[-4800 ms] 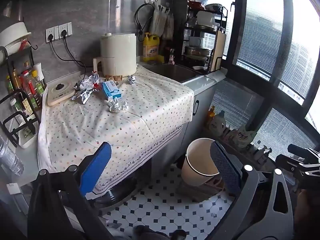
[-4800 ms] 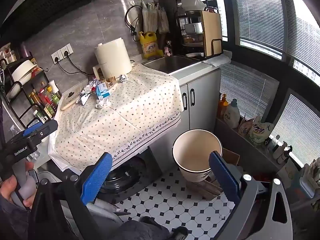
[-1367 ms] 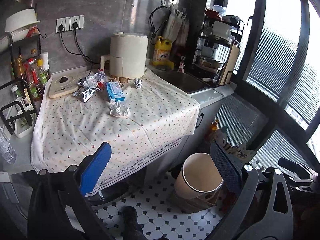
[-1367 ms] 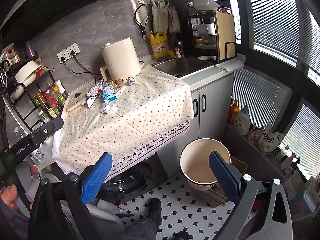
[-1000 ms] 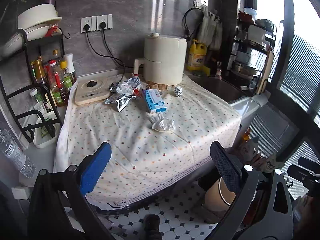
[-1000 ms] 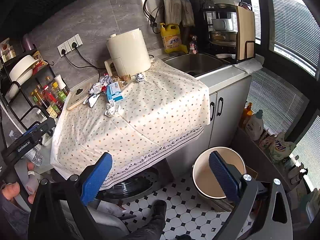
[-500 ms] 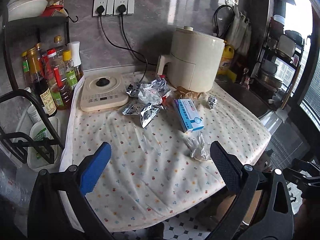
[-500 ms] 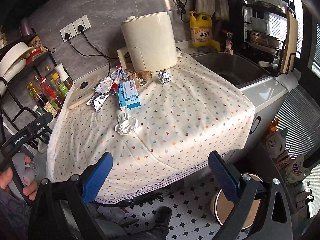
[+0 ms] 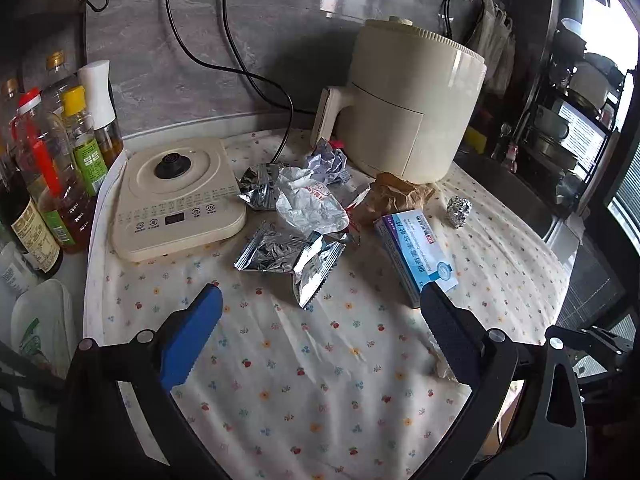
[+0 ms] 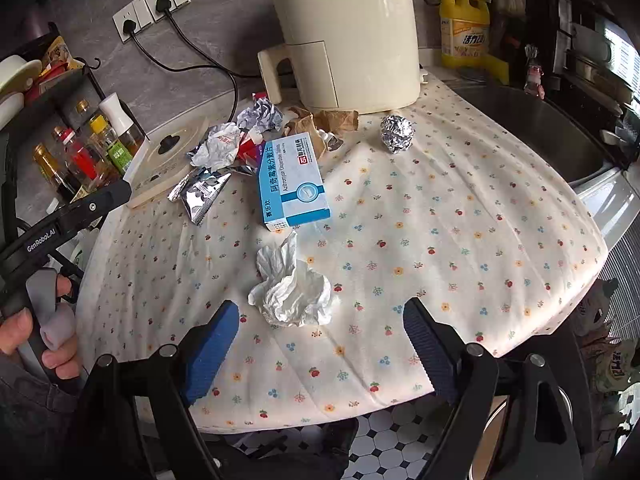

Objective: Collect trash
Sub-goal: 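Grasp the silver foil packet with the left gripper while the right grasps the white tissue, then carry the foil packet and tissue to the beige bin, open the right gripper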

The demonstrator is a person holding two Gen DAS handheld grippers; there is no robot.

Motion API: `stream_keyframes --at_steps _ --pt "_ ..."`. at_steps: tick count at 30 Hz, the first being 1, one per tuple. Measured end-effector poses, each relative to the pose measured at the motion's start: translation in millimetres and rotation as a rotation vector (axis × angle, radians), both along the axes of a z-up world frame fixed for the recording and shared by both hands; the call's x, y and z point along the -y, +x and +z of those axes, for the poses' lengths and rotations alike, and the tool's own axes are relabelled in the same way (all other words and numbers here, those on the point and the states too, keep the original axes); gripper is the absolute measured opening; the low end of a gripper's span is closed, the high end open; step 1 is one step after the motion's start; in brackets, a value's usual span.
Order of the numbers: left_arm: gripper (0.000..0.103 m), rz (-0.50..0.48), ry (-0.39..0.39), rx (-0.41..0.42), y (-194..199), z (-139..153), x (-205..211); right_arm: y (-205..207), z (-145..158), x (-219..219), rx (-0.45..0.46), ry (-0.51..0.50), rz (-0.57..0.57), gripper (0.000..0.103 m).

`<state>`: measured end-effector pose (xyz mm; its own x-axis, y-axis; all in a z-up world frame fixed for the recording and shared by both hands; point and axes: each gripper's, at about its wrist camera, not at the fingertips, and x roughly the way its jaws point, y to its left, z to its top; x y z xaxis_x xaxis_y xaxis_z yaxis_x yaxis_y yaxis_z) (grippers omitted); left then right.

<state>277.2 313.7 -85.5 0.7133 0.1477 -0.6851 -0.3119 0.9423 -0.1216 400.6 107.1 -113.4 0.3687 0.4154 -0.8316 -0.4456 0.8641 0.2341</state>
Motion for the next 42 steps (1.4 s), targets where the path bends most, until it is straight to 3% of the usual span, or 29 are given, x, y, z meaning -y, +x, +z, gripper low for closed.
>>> stream_keyframes --at_steps 9,11,15,16,17,18,19,22,31,38,42 --pt "0.098 -0.014 0.016 -0.061 44 -42 -22 25 -38 -28 -0.094 -0.021 0.044 0.07" --pt "0.095 -0.026 0.024 -0.057 49 -45 -22 28 -41 -30 -0.104 -0.024 0.047 0.064" --pt "0.074 -0.054 0.023 -0.084 63 -55 -21 31 -47 -33 -0.132 -0.014 0.075 0.044" --pt "0.07 -0.058 0.018 -0.093 66 -58 -22 30 -48 -34 -0.138 -0.01 0.087 0.035" --pt "0.059 -0.057 0.017 -0.102 69 -61 -22 30 -49 -35 -0.142 -0.006 0.098 0.025" --pt "0.043 -0.054 0.013 -0.112 71 -64 -23 30 -49 -36 -0.142 -0.001 0.107 0.021" --pt "0.034 -0.054 0.0 -0.122 73 -67 -24 29 -47 -37 -0.138 0.003 0.113 0.016" --pt "0.022 -0.053 -0.003 -0.111 71 -65 -22 25 -41 -38 -0.122 0.007 0.129 0.008" --pt "0.017 -0.04 0.014 -0.028 42 -30 -1 5 -12 -9 -0.074 0.056 0.125 0.006" --pt "0.018 -0.025 0.021 0.033 9 0 41 -19 15 41 -0.03 0.1 0.09 0.006" --pt "0.017 -0.082 0.041 0.056 -6 11 76 -40 29 73 0.02 0.105 0.052 0.006"
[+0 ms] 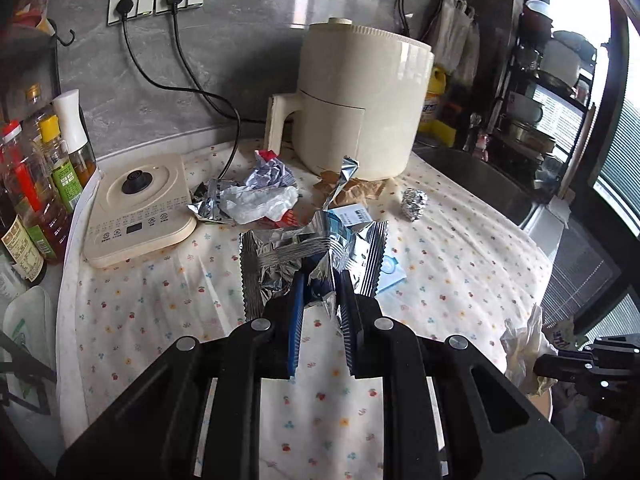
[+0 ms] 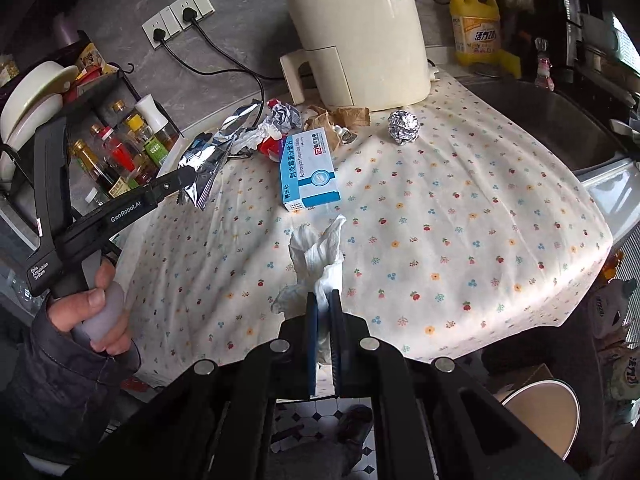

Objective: Collect trash
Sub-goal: 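Carry the foil packet and tissue to the beige bin, open the right gripper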

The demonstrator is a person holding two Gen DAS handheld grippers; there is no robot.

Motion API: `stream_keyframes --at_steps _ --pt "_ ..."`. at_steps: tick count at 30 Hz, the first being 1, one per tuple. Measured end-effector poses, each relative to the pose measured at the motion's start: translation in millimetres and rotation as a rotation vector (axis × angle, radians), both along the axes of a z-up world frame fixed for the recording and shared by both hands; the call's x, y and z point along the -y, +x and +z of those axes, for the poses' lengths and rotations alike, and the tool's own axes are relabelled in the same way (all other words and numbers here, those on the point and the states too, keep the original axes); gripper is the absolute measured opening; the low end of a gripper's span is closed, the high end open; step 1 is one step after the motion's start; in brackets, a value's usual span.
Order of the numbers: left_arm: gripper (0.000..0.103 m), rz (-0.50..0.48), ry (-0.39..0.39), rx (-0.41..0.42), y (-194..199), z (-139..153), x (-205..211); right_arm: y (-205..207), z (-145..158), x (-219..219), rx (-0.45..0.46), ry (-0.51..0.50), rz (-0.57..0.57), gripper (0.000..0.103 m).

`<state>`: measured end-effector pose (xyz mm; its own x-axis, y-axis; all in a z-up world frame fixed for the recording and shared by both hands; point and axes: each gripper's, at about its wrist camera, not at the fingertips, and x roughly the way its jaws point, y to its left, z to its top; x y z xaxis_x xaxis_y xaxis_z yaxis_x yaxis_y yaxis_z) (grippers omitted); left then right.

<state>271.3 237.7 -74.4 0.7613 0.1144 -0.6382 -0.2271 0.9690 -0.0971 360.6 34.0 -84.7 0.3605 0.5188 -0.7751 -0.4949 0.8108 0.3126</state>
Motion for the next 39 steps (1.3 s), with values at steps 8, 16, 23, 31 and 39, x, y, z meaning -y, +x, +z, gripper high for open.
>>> stream_keyframes --at_steps 8,16,23,31,39 --pt "0.018 -0.12 -0.006 0.015 -17 10 77 -36 7 80 0.004 0.022 -0.148 0.006" --pt "0.018 -0.252 -0.026 0.001 -23 9 151 -72 9 147 -0.004 0.024 -0.271 0.006" --pt "0.018 -0.352 -0.044 -0.01 -27 3 207 -93 0 208 -0.018 -0.007 -0.4 0.007" --pt "0.018 -0.471 -0.061 -0.061 -20 -15 254 -98 -38 272 -0.104 -0.035 -0.576 0.007" --pt "0.018 -0.593 -0.042 -0.16 -3 -52 289 -81 -93 304 -0.181 -0.057 -0.679 0.008"
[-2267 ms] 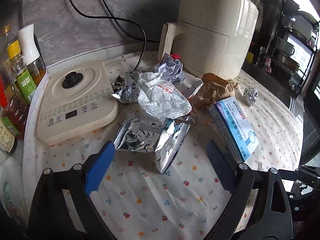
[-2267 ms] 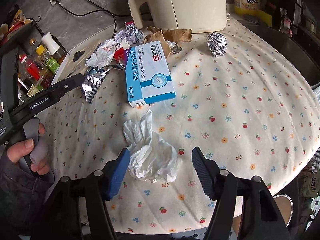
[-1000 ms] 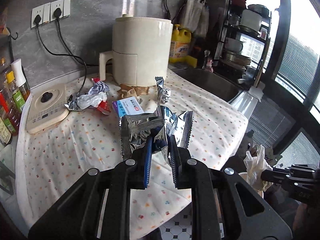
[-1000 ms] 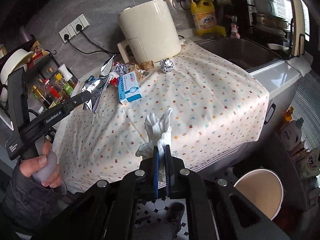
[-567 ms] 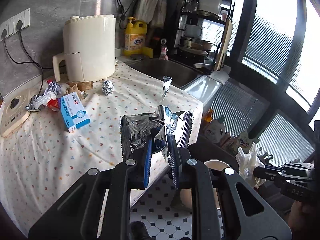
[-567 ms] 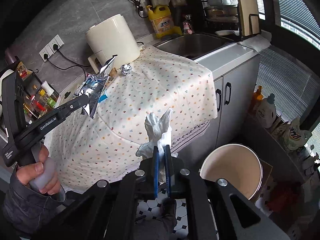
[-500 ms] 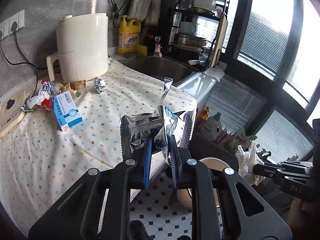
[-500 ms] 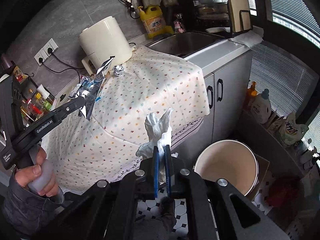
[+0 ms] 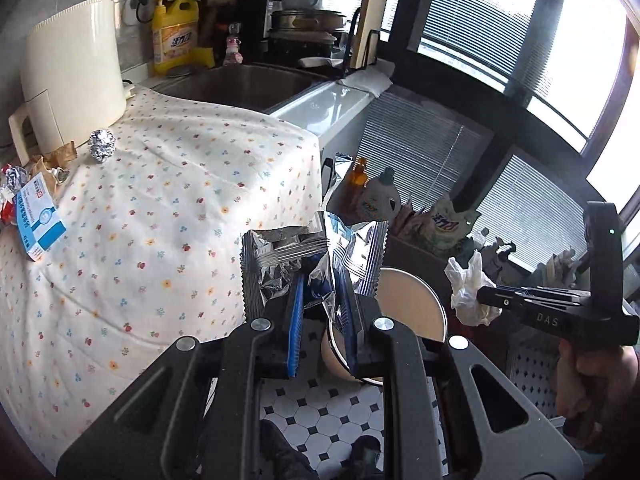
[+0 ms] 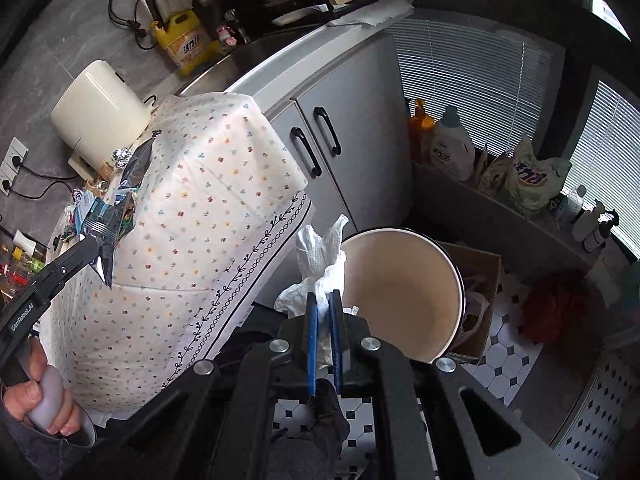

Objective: Collect trash
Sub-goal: 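Carry the foil packet and tissue to the beige bin, open the right gripper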

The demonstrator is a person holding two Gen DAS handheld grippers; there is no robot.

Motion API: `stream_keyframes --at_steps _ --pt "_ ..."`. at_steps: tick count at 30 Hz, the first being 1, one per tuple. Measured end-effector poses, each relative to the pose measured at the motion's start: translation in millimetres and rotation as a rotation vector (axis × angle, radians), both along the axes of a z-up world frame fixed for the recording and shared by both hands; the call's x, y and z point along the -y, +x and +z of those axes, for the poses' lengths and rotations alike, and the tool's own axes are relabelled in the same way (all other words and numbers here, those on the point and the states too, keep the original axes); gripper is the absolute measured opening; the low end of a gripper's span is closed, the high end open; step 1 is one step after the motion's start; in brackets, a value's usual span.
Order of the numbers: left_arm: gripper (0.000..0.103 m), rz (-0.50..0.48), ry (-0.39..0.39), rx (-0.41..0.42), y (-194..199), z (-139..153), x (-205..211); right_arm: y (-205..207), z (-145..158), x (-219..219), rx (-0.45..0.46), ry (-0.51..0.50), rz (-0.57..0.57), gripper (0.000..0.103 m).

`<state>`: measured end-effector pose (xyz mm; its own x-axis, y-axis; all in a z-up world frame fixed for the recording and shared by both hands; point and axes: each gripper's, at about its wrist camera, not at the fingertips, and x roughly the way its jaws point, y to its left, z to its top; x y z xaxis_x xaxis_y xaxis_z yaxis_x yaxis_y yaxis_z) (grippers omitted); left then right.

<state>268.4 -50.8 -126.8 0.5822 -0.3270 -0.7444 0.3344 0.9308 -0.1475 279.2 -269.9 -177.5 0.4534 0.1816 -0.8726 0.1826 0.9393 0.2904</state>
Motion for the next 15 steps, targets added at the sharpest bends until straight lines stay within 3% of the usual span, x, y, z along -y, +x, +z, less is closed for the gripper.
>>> stream_keyframes --at_steps 7,9,10,11,15 --pt "0.018 -0.099 0.026 -0.059 19 -36 25 20 -48 20 -0.075 -0.003 -0.07 0.011" --pt "0.018 -0.123 0.032 -0.08 26 -49 33 21 -57 27 -0.092 0.018 -0.093 0.019" --pt "0.018 -0.134 0.036 -0.088 31 -56 36 20 -60 32 -0.089 0.028 -0.113 0.039" --pt "0.018 -0.144 0.042 -0.099 35 -63 40 17 -60 36 -0.083 0.026 -0.138 0.052" --pt "0.018 -0.174 0.039 -0.128 51 -85 55 9 -64 48 -0.103 0.031 -0.195 0.052"
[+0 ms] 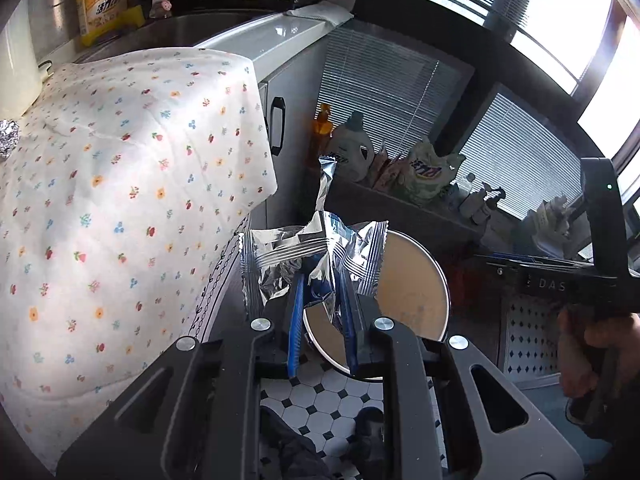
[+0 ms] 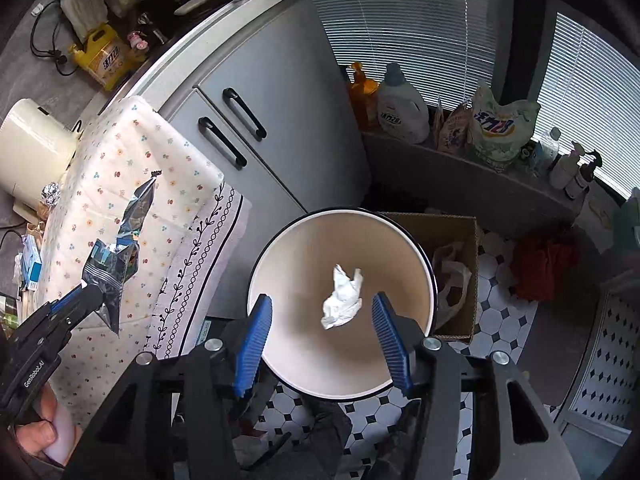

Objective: Collect trash
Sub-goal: 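Carry the foil packet and tissue to the beige bin, open the right gripper, then open the left gripper over the bin to drop the foil packet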

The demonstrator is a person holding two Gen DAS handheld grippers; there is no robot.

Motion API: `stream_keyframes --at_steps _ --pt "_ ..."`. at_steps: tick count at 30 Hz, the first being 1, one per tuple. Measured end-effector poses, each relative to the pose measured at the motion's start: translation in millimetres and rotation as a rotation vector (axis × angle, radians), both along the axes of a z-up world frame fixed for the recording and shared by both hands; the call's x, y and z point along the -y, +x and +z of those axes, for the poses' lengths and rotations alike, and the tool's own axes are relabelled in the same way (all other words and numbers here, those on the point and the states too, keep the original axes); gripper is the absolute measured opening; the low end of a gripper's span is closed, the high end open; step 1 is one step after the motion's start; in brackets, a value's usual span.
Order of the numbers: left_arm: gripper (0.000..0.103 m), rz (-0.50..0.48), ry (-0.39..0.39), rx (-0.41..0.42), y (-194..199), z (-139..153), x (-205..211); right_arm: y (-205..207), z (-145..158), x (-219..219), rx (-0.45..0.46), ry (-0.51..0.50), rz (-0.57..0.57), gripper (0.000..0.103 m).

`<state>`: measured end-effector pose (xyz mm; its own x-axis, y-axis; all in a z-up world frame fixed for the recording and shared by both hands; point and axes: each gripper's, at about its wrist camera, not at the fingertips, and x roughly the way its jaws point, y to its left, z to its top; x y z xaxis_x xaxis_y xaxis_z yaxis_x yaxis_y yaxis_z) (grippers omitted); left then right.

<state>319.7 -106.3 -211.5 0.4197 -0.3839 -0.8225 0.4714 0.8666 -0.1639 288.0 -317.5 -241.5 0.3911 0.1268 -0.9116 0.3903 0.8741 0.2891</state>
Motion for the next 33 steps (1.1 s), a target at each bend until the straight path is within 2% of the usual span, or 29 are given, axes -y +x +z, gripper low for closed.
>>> stream_keyframes --at_steps 4,14,22,23,24,26,30,33 --pt "0.018 -0.036 0.001 -0.025 9 -17 22 -15 10 7 0.003 -0.026 -0.017 0.052" --pt "0.018 -0.146 0.037 -0.12 0 -67 85 -64 40 35 0.019 -0.068 -0.107 0.053" --pt "0.02 -0.17 0.079 -0.138 5 -84 112 -100 57 60 0.058 -0.066 -0.194 0.054" --pt "0.028 -0.172 0.051 -0.159 8 -85 111 -102 59 61 0.065 -0.068 -0.195 0.055" --pt "0.052 -0.167 0.025 -0.179 11 -85 109 -105 60 63 0.07 -0.07 -0.196 0.055" --pt "0.072 -0.132 0.014 -0.156 12 -79 105 -109 62 66 0.075 -0.067 -0.199 0.055" --pt "0.073 -0.123 0.03 -0.13 7 -67 108 -112 69 65 0.087 -0.08 -0.183 0.055" --pt "0.08 -0.107 0.005 -0.11 2 -53 100 -110 76 63 0.105 -0.081 -0.166 0.057"
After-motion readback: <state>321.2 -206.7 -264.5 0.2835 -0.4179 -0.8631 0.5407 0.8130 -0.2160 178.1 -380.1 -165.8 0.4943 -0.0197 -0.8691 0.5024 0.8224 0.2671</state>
